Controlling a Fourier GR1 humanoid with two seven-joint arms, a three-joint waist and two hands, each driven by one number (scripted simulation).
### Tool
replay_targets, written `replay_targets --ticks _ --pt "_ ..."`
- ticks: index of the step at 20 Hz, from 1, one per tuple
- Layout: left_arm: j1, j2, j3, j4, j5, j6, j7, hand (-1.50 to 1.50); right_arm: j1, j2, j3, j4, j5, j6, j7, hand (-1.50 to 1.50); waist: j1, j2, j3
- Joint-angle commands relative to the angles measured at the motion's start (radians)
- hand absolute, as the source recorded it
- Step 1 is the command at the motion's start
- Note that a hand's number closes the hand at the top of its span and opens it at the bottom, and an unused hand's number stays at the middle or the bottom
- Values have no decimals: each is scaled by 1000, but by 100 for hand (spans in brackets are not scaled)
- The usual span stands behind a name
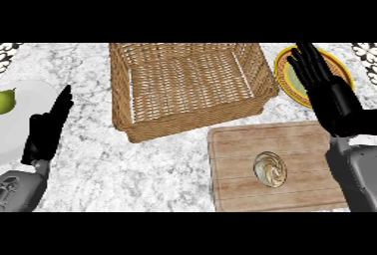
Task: Pick the cupcake from the cutting board and place it in the basket
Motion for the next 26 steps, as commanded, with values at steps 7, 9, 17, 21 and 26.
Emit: replay_targets --ticks 7,9,17,21,26 --pt "96 10 -33 61 -34 7 57 0 54 352 17 -361 -248 -8 -429 150 -42 -38 108" --pt "157 23 -46 104 -52 12 86 0 6 47 103 -536 219 65 -515 -150 -121 -96 31" --pt "229 50 19 114 -29 69 106 0 387 167 -215 -614 443 -373 -583 -150 -283 -81 45" --pt "268 47 13 73 -34 77 95 0 669 168 -250 -651 553 -389 -621 -150 -256 -64 40" --pt "277 44 6 40 -39 79 85 0 953 63 -202 -705 750 -299 -764 -150 -207 -57 34"
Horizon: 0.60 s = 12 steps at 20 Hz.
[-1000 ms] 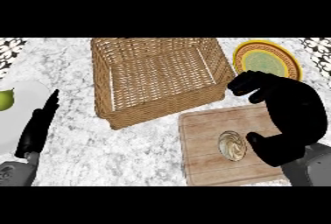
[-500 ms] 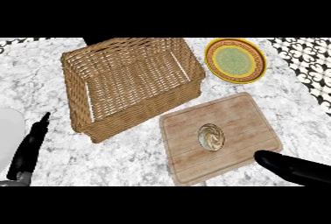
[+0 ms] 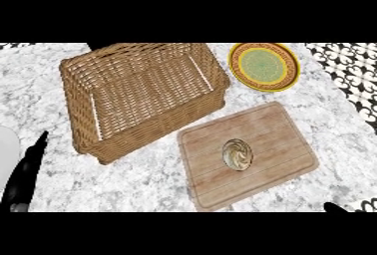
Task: Pick the cupcake from the cutting board and place it in the basket
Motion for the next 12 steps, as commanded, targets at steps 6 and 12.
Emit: replay_targets --ticks 6,12 --pt "11 -18 -52 -64 -31 -1 38 0 518 99 79 -84 263 -132 -348 -150 99 19 -4" --pt "-18 -50 -90 -81 -63 -1 63 0 745 251 176 13 279 -304 -553 -150 142 27 -5"
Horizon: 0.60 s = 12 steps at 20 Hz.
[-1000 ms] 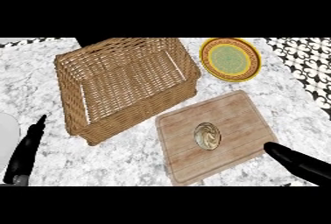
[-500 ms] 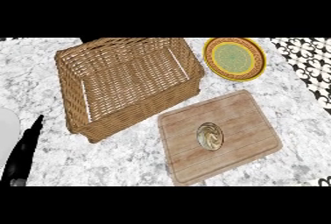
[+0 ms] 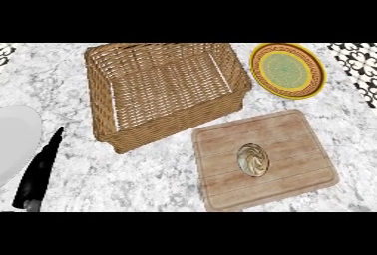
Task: Pick the cupcake from the cutting board and place it in the basket
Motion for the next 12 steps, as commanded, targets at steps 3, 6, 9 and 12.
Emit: replay_targets --ticks 3,6,9,12 --pt "-23 -15 -25 -5 -23 -21 33 0 125 79 81 118 11 -216 -231 -150 57 13 -4" --pt "-26 -10 -31 -33 -42 -20 57 0 118 80 84 180 -41 -224 -274 -150 71 13 -3" --pt "-50 -1 -18 -16 -26 -67 56 0 14 81 51 238 -58 -206 -246 -150 85 17 -4" --pt "5 -21 -47 -125 -64 -12 104 0 -19 81 67 269 -71 -219 -225 -150 100 16 -3"
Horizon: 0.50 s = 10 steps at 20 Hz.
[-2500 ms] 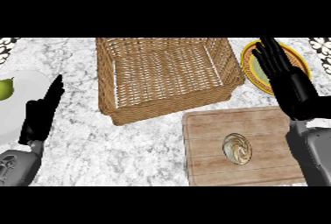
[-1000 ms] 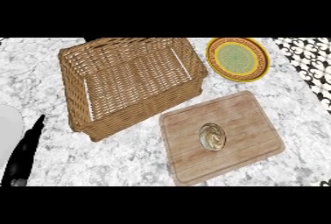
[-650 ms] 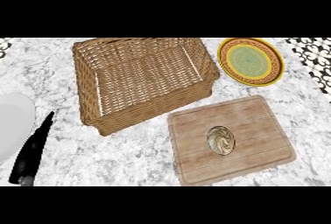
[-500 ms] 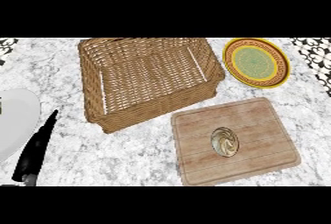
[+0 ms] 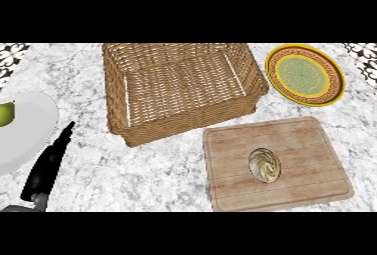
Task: Pick the cupcake from the cutting board and place it in the basket
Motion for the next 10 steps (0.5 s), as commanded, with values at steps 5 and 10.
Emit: replay_targets --ticks 5,10 --pt "-7 -25 -16 -20 -31 -17 45 0 -131 6 4 83 38 -115 -104 -150 19 7 -1" --pt "-42 -47 -7 9 -65 -13 51 0 -151 6 83 41 98 -168 -22 -150 18 8 -2"
